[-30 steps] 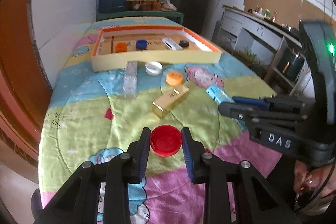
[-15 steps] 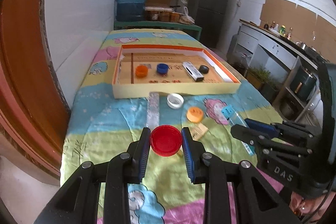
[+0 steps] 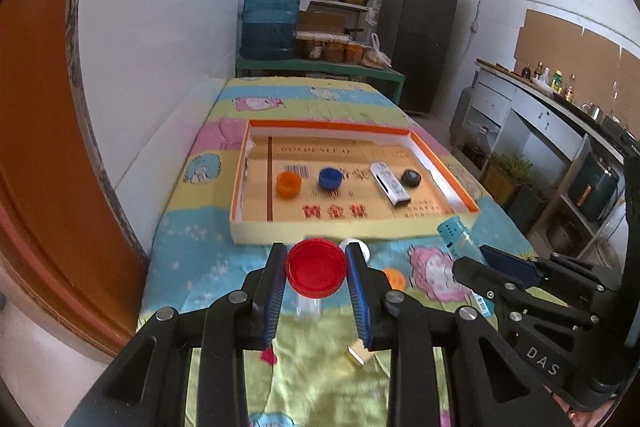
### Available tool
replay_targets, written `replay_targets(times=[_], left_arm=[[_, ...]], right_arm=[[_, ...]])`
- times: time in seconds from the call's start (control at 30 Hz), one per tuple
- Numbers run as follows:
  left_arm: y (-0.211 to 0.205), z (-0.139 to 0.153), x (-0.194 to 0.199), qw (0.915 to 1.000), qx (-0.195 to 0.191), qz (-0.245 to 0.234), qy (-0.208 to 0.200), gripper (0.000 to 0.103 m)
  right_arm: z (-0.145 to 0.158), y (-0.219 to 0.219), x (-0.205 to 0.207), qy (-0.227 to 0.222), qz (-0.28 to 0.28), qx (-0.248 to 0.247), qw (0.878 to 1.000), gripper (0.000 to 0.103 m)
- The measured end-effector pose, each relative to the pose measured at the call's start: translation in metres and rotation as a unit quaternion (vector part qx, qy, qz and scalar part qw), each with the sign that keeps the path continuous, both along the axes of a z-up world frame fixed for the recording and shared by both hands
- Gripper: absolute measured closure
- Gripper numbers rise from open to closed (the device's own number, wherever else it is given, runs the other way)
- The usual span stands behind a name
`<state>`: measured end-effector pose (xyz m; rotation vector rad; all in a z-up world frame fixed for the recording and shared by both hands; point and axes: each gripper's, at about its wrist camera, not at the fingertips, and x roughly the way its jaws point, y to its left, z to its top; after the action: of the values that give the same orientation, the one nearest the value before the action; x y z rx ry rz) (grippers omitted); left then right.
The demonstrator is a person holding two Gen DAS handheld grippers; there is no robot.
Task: Organize rigid objects
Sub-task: 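Carry the red cap with the left tool while the right tool carries the lighter toward the tray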
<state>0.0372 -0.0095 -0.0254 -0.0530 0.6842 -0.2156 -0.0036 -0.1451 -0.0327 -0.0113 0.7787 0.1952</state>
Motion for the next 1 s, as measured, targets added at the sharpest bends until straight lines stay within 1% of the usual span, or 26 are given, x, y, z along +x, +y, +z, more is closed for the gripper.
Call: replay_targets(times=[0.27,0.63,1.0], left_arm=[[-0.001,0.015,0.020,0.9998,0.002,0.013,-0.017,0.073],[-0.001,0.021,0.041,0.9996,0.003,0.019,-0.019,0.073],[0.000,0.027,0.072,0.9995,0.008,0.021,-0.020,0.073]], right_arm=[[0.016,0.001,0.020,-0.020,0.006,-0.001,1.000,0.080],[0.027,-0.002,0.044,-0.032,0.010,0.001,0.999,0.080],[0.033,-0.011,0.071,-0.035,0.005,0.002,0.999,0.080]])
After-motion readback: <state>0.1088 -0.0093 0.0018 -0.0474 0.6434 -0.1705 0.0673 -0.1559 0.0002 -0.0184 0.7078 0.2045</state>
